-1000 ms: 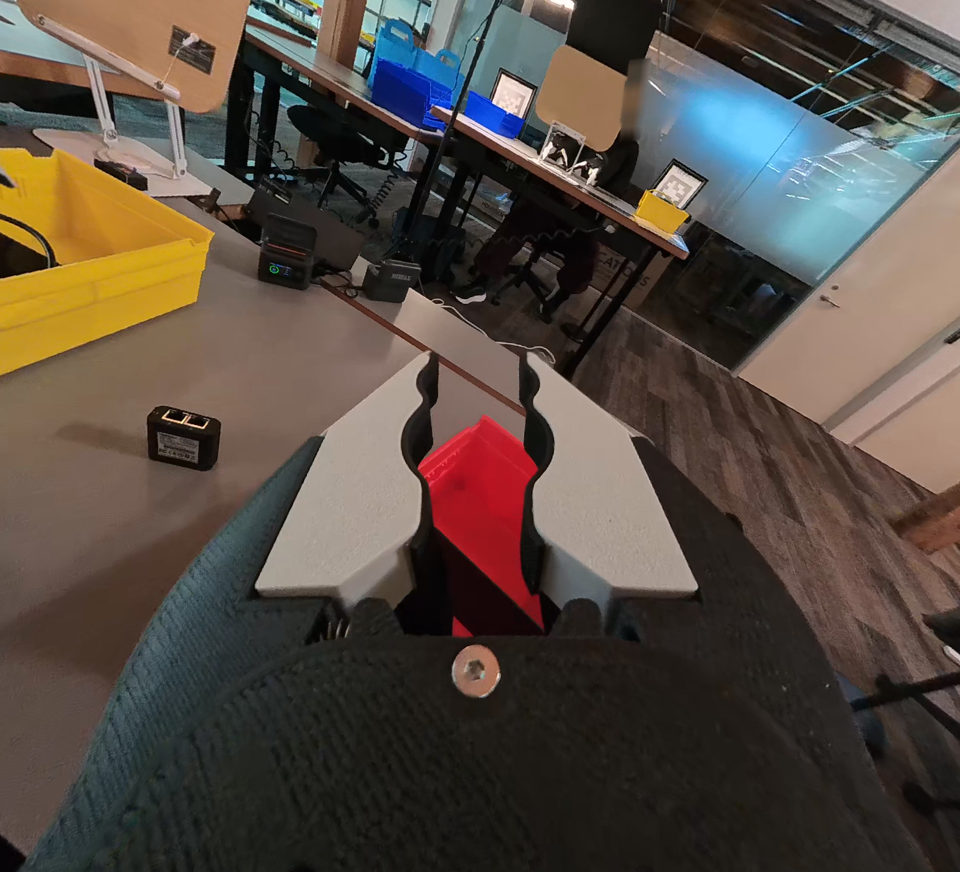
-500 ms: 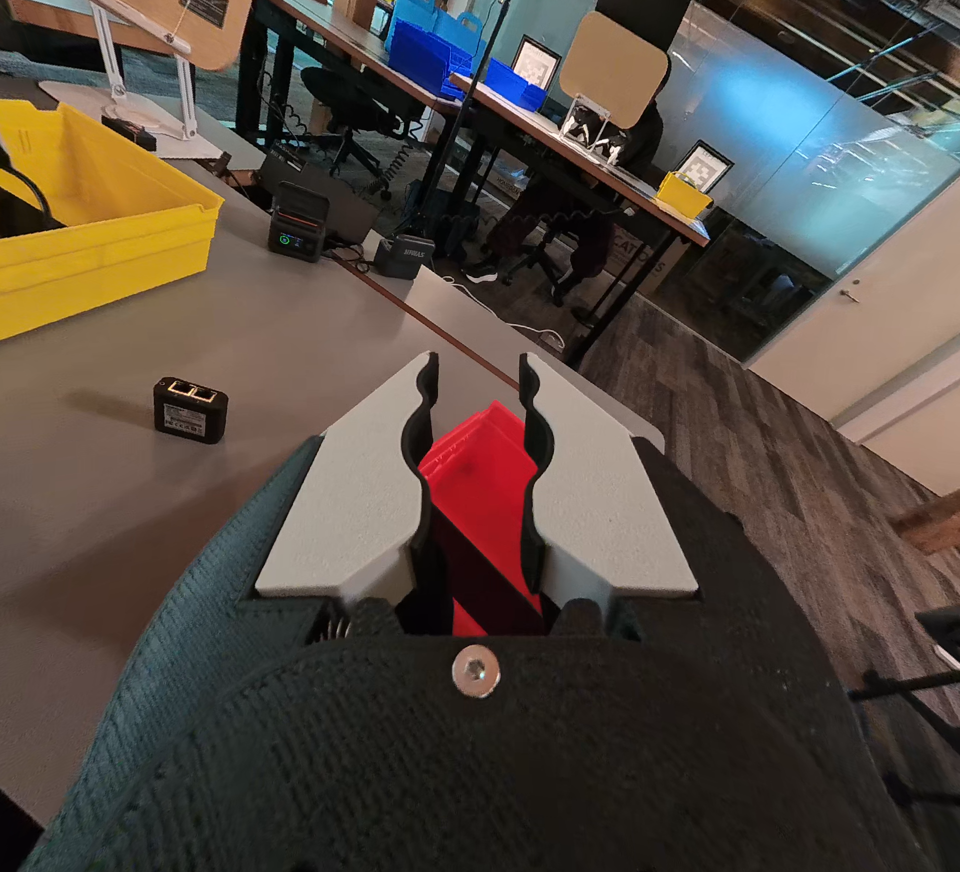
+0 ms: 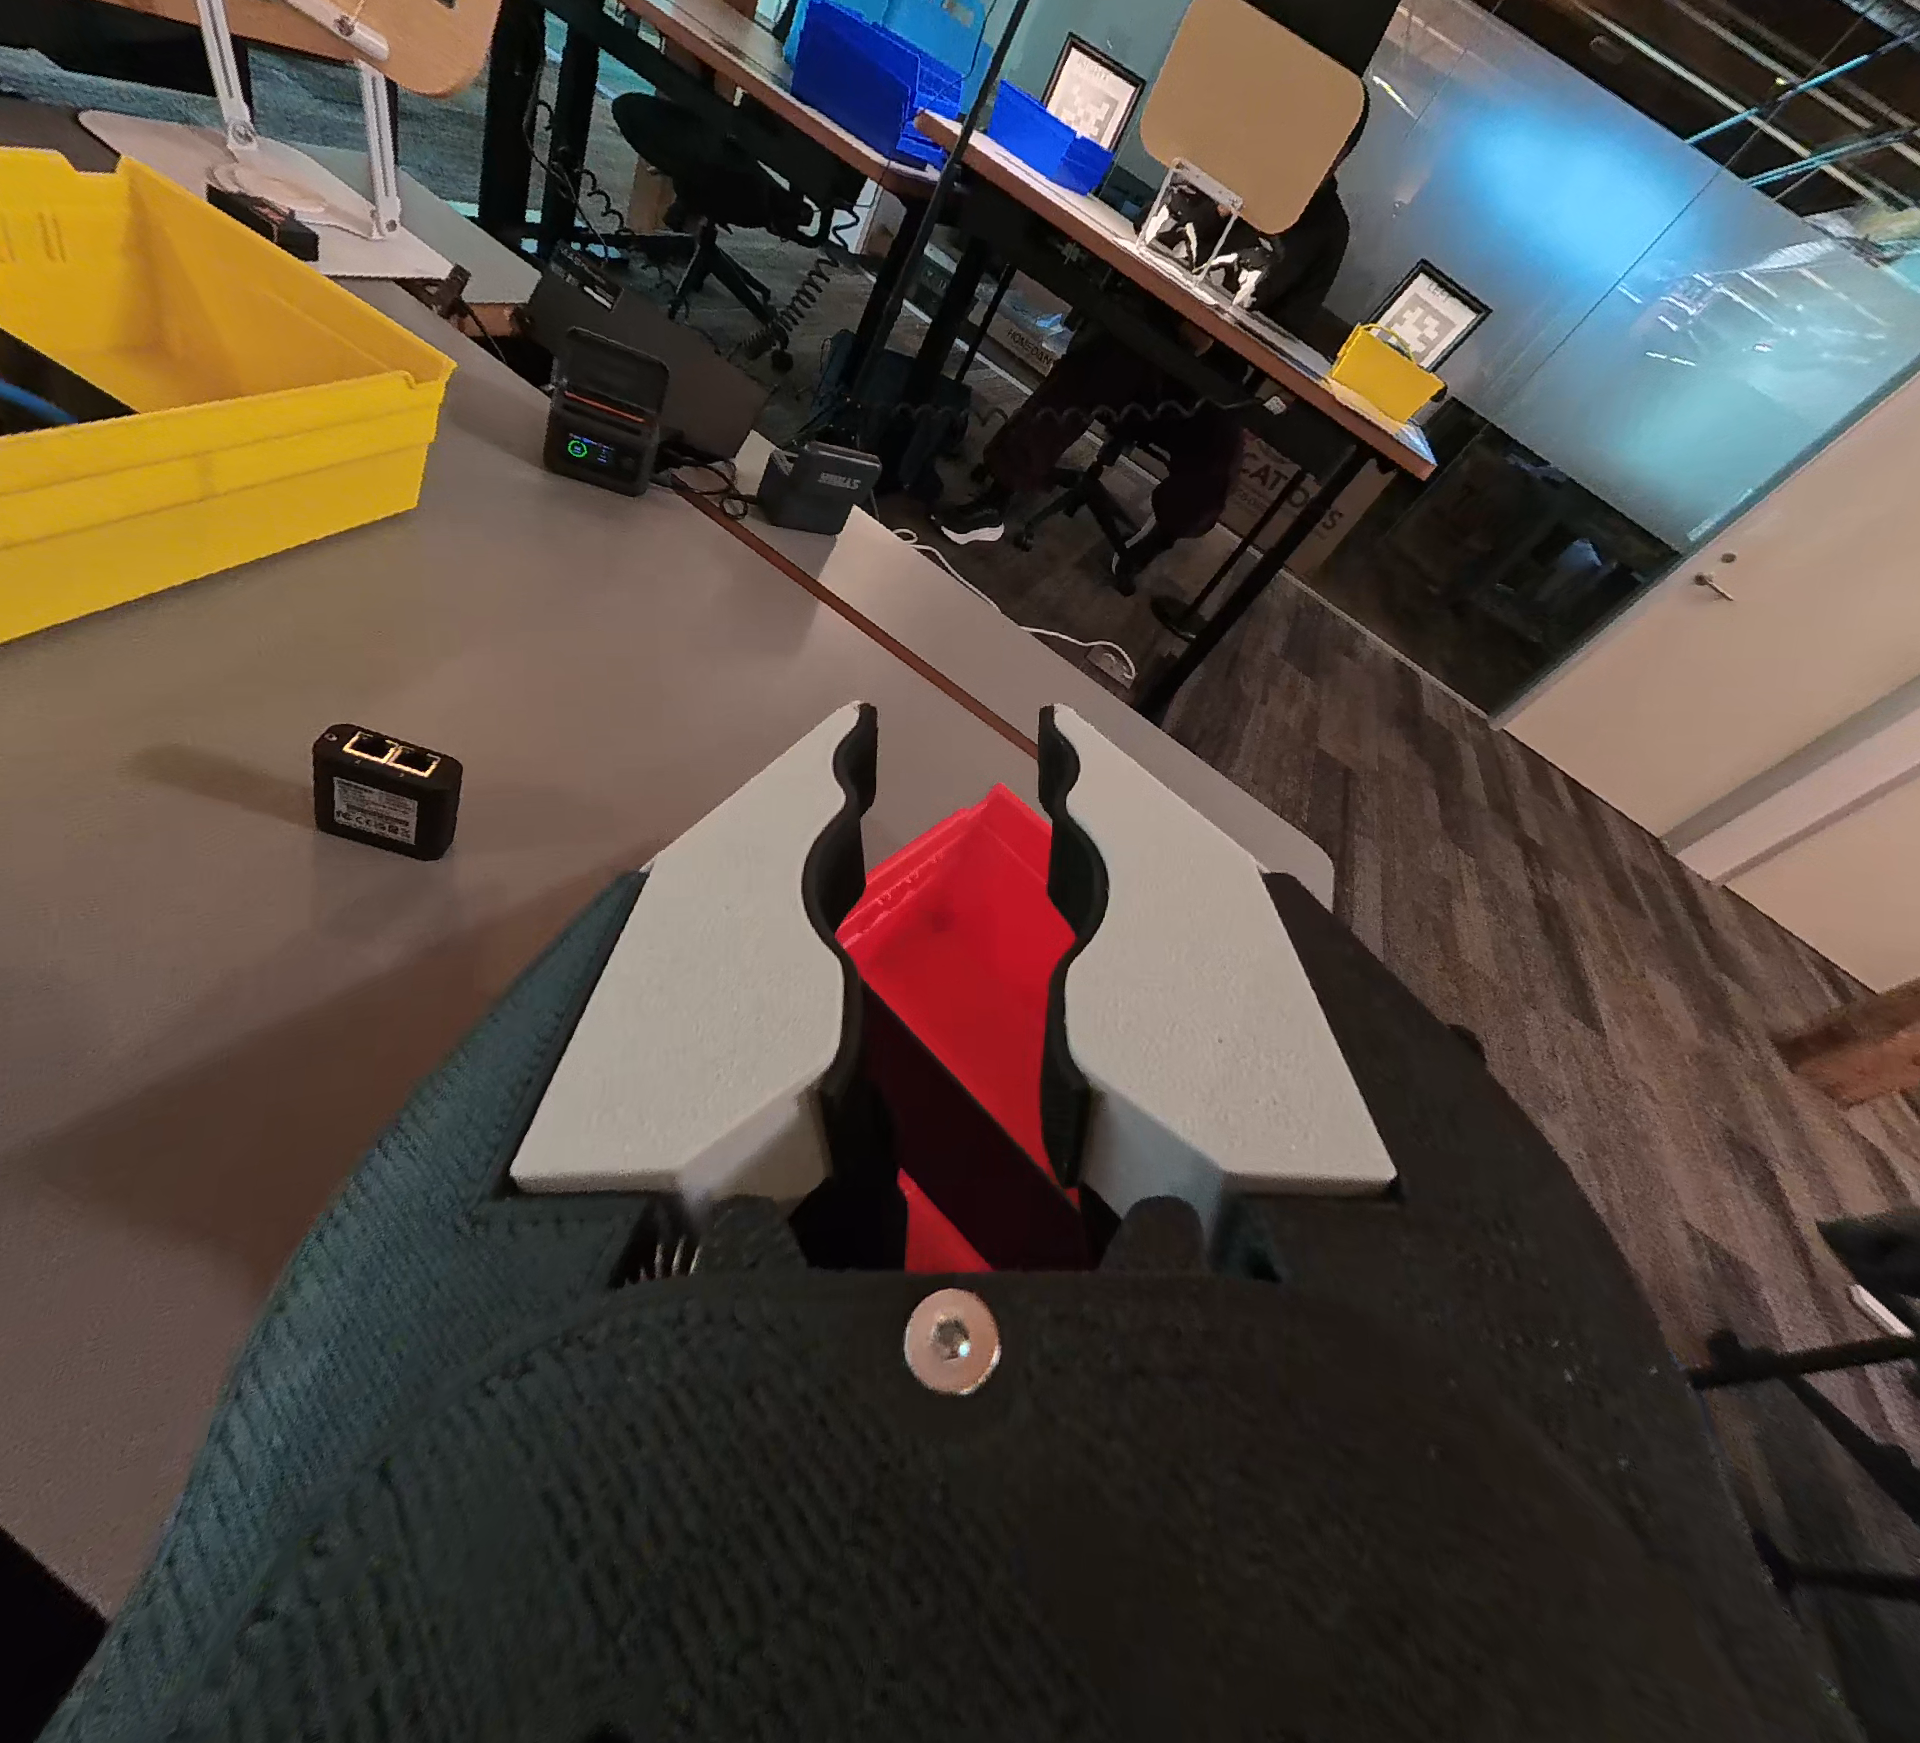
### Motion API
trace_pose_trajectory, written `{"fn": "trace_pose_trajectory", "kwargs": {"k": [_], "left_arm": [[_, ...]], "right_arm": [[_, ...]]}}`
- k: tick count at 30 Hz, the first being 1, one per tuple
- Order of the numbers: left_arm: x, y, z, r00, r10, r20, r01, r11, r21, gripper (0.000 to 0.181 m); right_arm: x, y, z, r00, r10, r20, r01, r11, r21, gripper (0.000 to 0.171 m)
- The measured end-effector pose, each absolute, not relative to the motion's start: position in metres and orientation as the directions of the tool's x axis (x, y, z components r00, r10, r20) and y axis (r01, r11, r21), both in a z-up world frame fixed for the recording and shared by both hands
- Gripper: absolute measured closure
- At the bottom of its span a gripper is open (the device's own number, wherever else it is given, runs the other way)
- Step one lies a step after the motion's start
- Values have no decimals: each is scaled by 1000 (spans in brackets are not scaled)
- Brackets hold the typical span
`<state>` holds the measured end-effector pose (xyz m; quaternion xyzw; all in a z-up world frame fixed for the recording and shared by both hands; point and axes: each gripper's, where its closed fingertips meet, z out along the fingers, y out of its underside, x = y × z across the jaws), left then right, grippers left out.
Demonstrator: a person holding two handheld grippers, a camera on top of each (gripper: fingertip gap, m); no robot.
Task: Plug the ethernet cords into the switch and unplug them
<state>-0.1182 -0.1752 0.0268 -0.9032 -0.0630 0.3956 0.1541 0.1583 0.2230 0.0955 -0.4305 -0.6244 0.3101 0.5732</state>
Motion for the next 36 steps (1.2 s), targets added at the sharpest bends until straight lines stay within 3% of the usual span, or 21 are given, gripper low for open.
{"fn": "trace_pose_trajectory", "kwargs": {"k": [1,6,15,19,24,27,31,36], "left_arm": [[-117,-174,45,629,280,-725,-17,-928,-373,178],[-110,-177,123,373,462,-805,-107,-840,-532,178],[-101,-186,196,98,609,-787,-244,-752,-612,180],[-102,-183,223,32,571,-820,-262,-787,-558,180],[-111,-172,245,-27,401,-916,-233,-893,-385,179],[-115,-168,255,-21,383,-923,-224,-902,-369,179],[-113,-169,279,14,499,-867,-260,-835,-485,180],[-113,-165,294,271,711,-649,-319,-570,-757,178]], "right_arm": [[158,222,95,25,892,451,184,440,-879,142],[157,217,94,8,886,463,190,454,-871,142],[157,219,91,5,888,460,198,450,-871,142],[157,219,90,5,888,460,203,450,-870,142],[156,220,88,2,888,460,208,450,-869,142],[156,220,88,2,888,459,209,449,-869,142],[156,221,87,2,889,459,211,448,-869,142],[157,222,87,4,891,454,208,444,-872,142]]}}
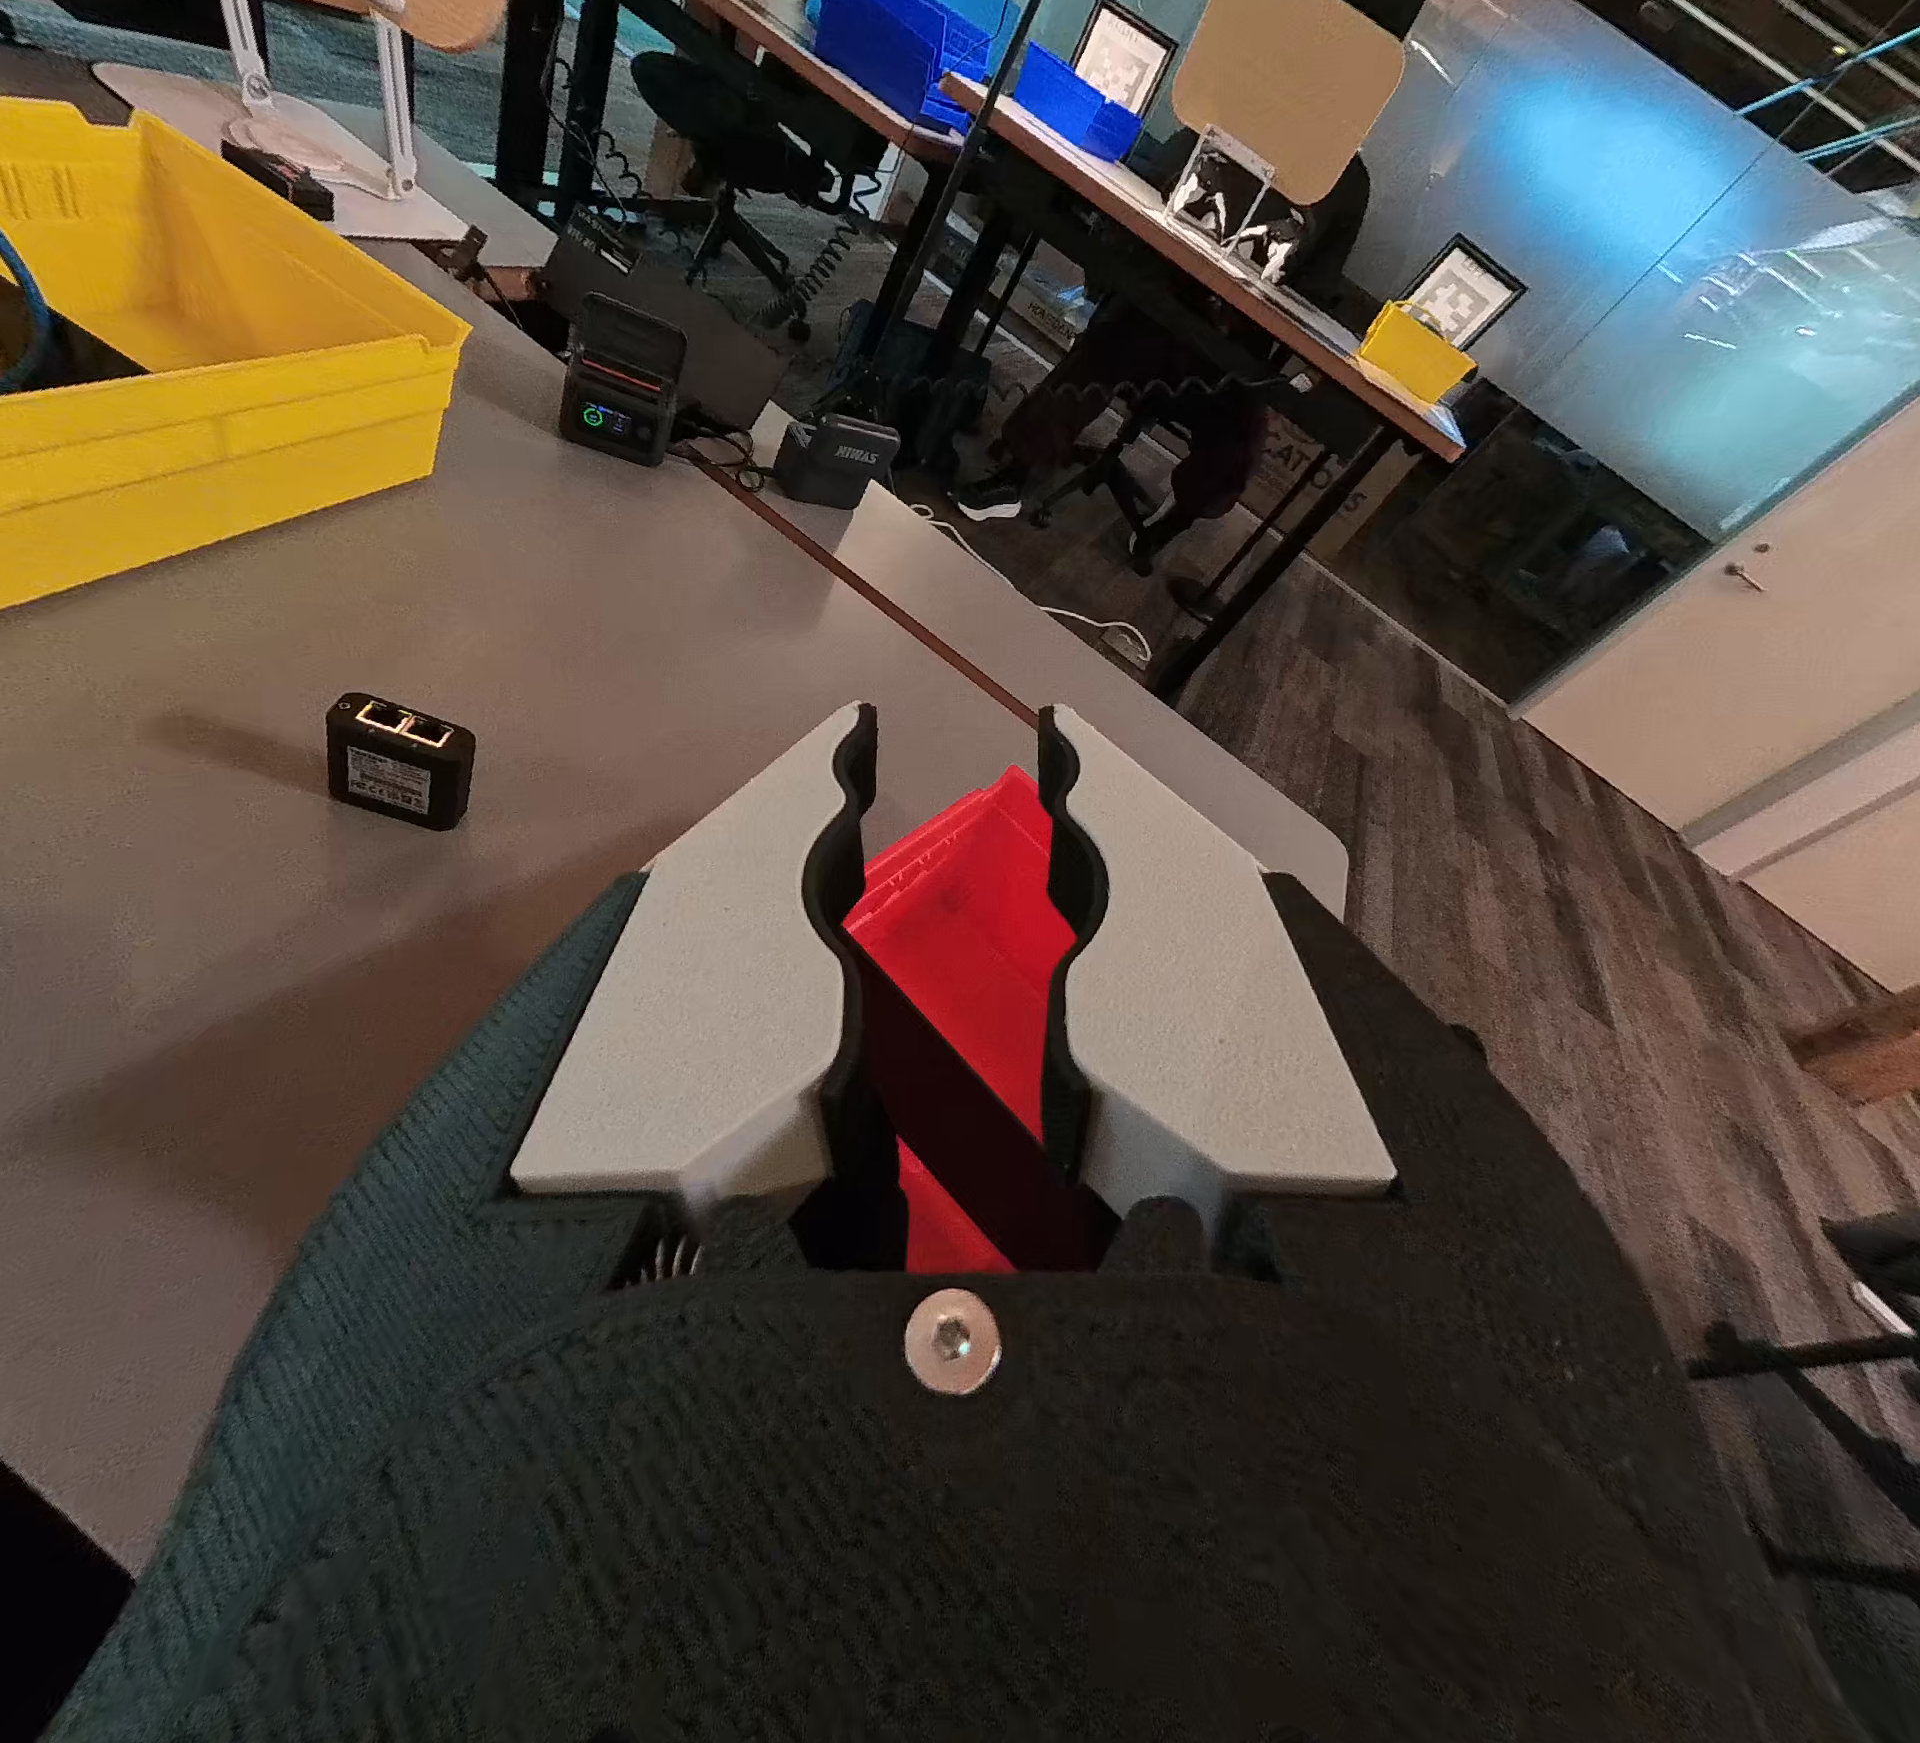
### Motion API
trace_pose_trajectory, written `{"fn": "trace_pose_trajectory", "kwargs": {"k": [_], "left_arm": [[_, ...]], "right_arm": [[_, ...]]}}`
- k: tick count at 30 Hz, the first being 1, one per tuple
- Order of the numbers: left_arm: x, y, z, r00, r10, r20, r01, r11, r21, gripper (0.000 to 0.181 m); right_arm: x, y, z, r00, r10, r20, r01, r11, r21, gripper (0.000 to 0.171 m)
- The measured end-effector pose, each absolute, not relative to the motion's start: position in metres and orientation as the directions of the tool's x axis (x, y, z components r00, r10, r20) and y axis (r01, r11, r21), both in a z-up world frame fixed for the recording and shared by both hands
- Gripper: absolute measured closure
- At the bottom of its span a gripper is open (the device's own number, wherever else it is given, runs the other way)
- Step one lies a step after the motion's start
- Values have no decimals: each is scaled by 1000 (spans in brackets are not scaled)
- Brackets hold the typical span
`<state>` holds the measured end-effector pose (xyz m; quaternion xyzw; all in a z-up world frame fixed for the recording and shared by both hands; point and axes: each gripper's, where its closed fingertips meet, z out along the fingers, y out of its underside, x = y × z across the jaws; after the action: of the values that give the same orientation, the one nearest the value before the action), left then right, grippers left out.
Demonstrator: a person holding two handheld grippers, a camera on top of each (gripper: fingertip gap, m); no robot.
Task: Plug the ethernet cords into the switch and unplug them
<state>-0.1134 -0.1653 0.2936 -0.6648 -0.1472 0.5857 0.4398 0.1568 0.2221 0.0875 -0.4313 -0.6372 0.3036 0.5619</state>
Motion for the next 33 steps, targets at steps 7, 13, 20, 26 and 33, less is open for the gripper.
{"fn": "trace_pose_trajectory", "kwargs": {"k": [7,13,20,26,33], "left_arm": [[-122,-175,295,444,793,-416,-296,-309,-904,179],[-119,-172,288,452,788,-418,-289,-314,-904,178],[-93,-159,282,529,752,-393,-311,-259,-915,179],[-77,-159,267,546,711,-444,-334,-301,-893,178],[-86,-191,222,480,709,-517,-272,-439,-856,180]], "right_arm": [[152,212,90,-19,906,423,181,419,-890,138],[111,48,88,-527,838,142,-19,155,-988,117],[19,-81,13,-551,792,262,1,315,-949,111],[-18,-94,33,-444,831,335,-68,342,-937,167],[10,-54,111,-138,861,490,-339,424,-840,168]]}}
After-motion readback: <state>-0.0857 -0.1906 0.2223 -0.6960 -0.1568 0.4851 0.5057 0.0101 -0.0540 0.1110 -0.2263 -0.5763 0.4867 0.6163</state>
